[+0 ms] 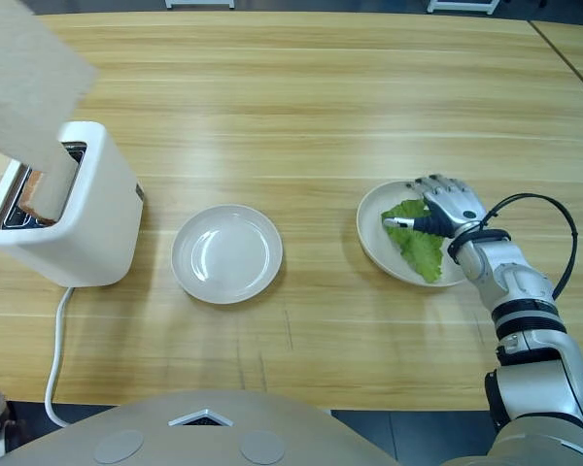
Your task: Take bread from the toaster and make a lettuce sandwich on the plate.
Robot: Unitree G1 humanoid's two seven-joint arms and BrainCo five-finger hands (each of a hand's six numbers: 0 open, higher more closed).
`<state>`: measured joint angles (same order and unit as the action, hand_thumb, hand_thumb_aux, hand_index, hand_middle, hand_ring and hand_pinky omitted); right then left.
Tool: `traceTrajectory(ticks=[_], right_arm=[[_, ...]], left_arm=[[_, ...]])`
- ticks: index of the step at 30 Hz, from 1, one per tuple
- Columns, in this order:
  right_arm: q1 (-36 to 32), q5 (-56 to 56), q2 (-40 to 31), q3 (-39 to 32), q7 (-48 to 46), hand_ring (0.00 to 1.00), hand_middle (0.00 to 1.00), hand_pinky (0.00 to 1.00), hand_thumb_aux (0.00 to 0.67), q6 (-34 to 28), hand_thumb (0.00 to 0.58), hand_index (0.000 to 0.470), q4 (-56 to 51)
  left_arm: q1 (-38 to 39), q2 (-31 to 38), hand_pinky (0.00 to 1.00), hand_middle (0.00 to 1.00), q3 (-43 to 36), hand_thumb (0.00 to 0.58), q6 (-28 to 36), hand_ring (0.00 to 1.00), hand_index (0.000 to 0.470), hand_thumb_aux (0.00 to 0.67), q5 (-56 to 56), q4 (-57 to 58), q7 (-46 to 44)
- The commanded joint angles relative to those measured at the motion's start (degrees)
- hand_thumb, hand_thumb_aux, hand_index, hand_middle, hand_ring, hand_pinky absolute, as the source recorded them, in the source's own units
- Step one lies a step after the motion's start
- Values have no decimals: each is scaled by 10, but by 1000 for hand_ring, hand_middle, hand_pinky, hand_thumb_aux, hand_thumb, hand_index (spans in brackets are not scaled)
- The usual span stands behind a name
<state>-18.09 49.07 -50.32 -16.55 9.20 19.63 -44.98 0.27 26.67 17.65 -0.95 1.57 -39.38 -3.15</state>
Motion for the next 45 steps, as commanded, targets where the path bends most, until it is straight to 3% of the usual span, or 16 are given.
traceTrajectory(ticks=[1,8,9,10,11,12,13,14,15,29,30,31,32,33,38,45], right_arm=[[-9,14,3,-34,-8,0,0,0,0,1,0,0,-26],[-14,19,-16,-50,11,0,0,0,0,-3,0,0,-30],[-13,20,-17,-51,14,0,0,0,60,-3,100,42,-29],[-15,22,-16,-55,20,0,0,0,210,-1,307,147,-35],[-16,23,-15,-58,25,0,0,0,344,0,443,241,-38],[-17,23,-15,-59,28,0,0,0,444,1,514,311,-39],[-17,23,-15,-61,31,0,0,0,518,2,550,363,-40],[-18,23,-15,-62,34,0,0,0,644,3,579,452,-40],[-19,21,-13,-62,39,0,0,0,670,3,580,470,-42],[-20,-23,-9,-55,70,0,0,0,670,28,580,470,-38],[-19,-28,-11,-50,73,0,0,0,670,34,580,470,-28],[-17,-32,-14,-46,75,0,0,0,670,39,580,470,-17],[-16,-35,-16,-43,76,0,0,0,670,42,580,470,-3],[-13,-38,-17,-39,77,0,0,0,670,46,580,470,12],[7,-51,-20,-13,61,0,0,0,670,46,580,470,126],[33,-46,-22,19,39,0,0,0,670,28,580,470,236]], left_arm=[[-27,-29,0,0,-96,580,56,0,470,670,-26,-20,-38],[1,-43,0,0,-225,580,81,0,470,670,13,55,-92],[8,-42,0,0,-236,580,76,0,470,670,21,77,-97],[15,-39,0,0,-245,580,71,0,470,670,33,102,-99],[21,-37,0,0,-253,580,65,0,470,670,45,122,-99],[27,-36,0,0,-258,580,59,0,470,670,50,142,-103],[31,-35,0,0,-262,580,52,0,470,670,57,164,-104],[33,-35,0,0,-264,580,44,0,470,670,64,184,-104],[35,-37,0,0,-264,580,36,0,470,670,65,209,-104],[17,-59,0,0,-278,580,-42,0,470,670,92,500,-105],[17,-56,0,0,-283,506,-45,0,302,431,101,504,-105],[18,-52,0,0,-288,410,-47,0,216,307,110,506,-105],[19,-49,0,0,-292,62,-50,0,26,37,120,507,-105],[21,-47,0,0,-296,0,-51,0,0,0,127,505,-104],[39,-25,0,0,-320,0,-53,0,0,0,197,442,-97],[59,-8,0,0,-309,0,-5,0,0,0,333,235,-81]])
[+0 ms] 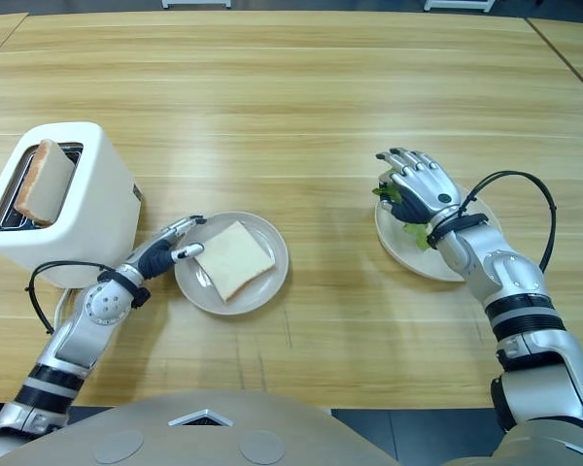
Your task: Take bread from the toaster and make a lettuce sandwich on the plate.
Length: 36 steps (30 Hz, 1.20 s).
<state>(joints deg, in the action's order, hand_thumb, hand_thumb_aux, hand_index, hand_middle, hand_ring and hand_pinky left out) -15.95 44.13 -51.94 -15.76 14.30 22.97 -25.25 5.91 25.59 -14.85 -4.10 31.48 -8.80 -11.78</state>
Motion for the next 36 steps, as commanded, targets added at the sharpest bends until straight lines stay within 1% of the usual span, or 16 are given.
traceTrajectory(ticks=[1,5,8,12,14,16,19,21,22,24,26,29,36], right_arm=[[13,6,-2,12,-17,0,0,0,670,-5,580,470,60],[4,13,35,-9,-40,0,0,0,670,8,580,470,130],[-2,25,78,-48,-65,0,0,0,670,28,580,470,161],[0,35,129,-89,-92,0,0,0,670,50,580,470,189],[-1,40,148,-105,-105,0,0,0,670,58,580,470,196],[-6,45,168,-121,-116,0,0,0,670,68,580,470,200],[-13,51,192,-137,-129,0,0,0,670,78,580,470,209],[-11,52,202,-144,-141,0,0,0,670,85,580,470,219],[-7,52,205,-147,-147,0,0,0,670,88,580,470,226],[0,52,211,-149,-155,0,0,0,670,90,580,470,236],[4,52,220,-154,-161,0,0,0,670,92,580,470,239],[10,51,235,-167,-172,0,0,0,670,97,580,470,244],[15,49,253,-178,-198,0,0,0,670,100,580,470,253]], left_arm=[[3,-3,0,0,28,0,34,0,0,0,38,-100,12],[-10,-52,0,0,91,0,44,0,0,0,14,-187,67],[-26,-87,0,0,139,0,23,0,0,0,-10,-231,123],[-37,-111,0,0,167,0,-3,0,0,0,-28,-278,156],[-37,-107,0,0,181,0,3,0,0,0,-22,-290,152],[-39,-77,0,0,219,0,10,0,0,0,-3,-293,139],[-38,-4,0,0,317,0,35,0,0,0,28,-290,105],[-16,47,0,0,371,0,57,0,0,0,57,-287,62],[1,73,0,0,398,0,67,0,0,0,89,-275,49],[33,103,0,0,432,0,83,0,0,0,123,-239,26],[62,115,0,0,441,0,101,0,0,0,137,-213,-1],[83,117,0,0,436,0,120,0,0,0,147,-205,-28],[103,113,0,0,365,0,128,0,0,0,144,-194,-93]])
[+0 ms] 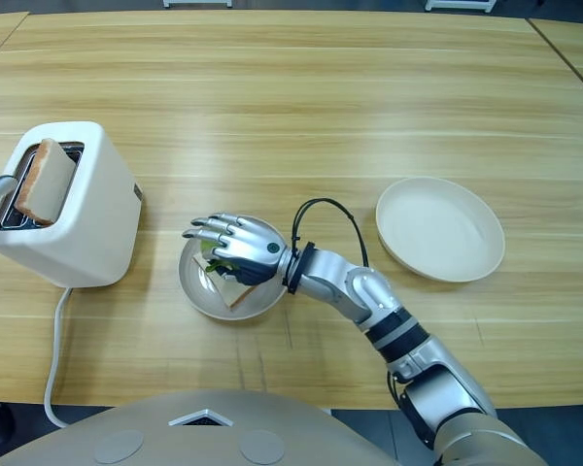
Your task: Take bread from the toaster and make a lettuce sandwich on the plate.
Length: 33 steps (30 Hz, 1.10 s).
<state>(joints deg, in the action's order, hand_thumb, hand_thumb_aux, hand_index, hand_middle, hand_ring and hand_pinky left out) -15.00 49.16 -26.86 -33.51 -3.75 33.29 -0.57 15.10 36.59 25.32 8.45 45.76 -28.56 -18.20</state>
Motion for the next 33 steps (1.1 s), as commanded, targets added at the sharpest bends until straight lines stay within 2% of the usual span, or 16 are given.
traceTrajectory(ticks=[1,2,8,9,10,24,29,33], right_arm=[[7,-4,3,1,-21,0,0,0,436,-6,509,306,7],[9,-5,4,3,-24,0,0,0,0,-8,0,0,9],[16,-4,5,20,-35,0,0,0,0,-23,0,0,51],[16,-6,6,24,-36,0,0,0,0,-25,0,0,61],[16,-5,7,27,-36,0,0,0,0,-26,0,0,68],[18,2,25,64,-9,0,0,0,0,-36,0,0,101],[6,-6,18,112,16,0,0,0,0,-44,0,0,120],[-1,-16,3,177,47,0,0,0,0,-52,0,0,129]], left_arm=[[12,1,0,0,-49,0,3,0,0,0,1,3,-36],[11,2,0,0,-61,0,4,0,0,0,6,3,-42],[0,8,0,0,-106,0,11,0,0,0,10,27,-59],[-2,7,0,0,-109,456,9,0,253,360,9,29,-54],[-7,5,0,0,-109,580,8,0,470,670,6,29,-46],[-24,-6,0,0,-63,580,-4,0,470,670,-30,18,39],[-46,-12,0,0,-42,580,-12,0,470,670,-49,-2,70],[-76,-20,0,0,-20,580,-26,0,470,670,-76,-23,104]])
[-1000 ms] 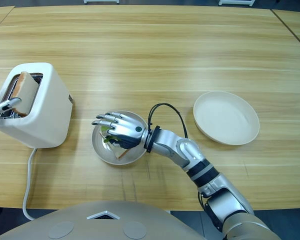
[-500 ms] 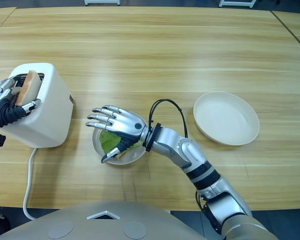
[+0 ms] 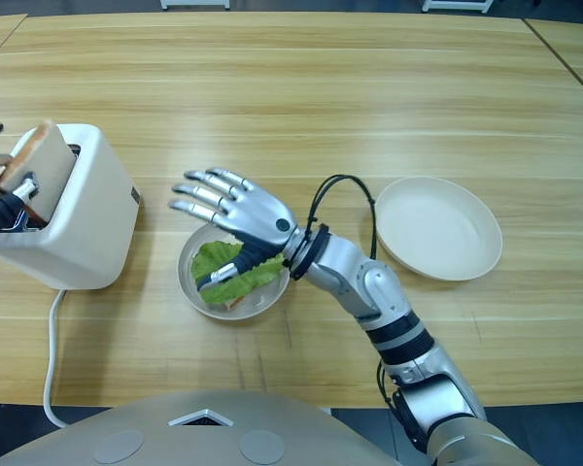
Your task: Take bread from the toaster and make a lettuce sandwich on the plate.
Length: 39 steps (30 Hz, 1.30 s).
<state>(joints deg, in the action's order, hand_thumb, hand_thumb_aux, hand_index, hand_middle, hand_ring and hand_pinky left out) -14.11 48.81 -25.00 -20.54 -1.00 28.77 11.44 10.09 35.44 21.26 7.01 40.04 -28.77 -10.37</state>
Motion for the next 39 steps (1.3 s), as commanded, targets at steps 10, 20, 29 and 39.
traceTrajectory(ticks=[10,20,29,39], right_arm=[[-23,41,-75,191,139,0,0,0,0,-89,0,0,-53],[-22,48,-92,196,182,0,0,0,0,-123,0,0,-78],[1,50,-89,168,185,0,0,0,0,-127,0,0,-78],[8,47,-89,152,179,0,0,0,0,-131,0,0,-71]], left_arm=[[-119,-110,0,0,12,580,13,0,470,670,-292,-125,12],[-42,-132,0,0,-204,580,67,0,470,670,-427,-97,-128],[-55,-115,0,0,-310,580,-9,0,470,670,-385,71,-183],[-96,-133,0,0,-347,557,-61,0,376,536,-308,218,-139]])
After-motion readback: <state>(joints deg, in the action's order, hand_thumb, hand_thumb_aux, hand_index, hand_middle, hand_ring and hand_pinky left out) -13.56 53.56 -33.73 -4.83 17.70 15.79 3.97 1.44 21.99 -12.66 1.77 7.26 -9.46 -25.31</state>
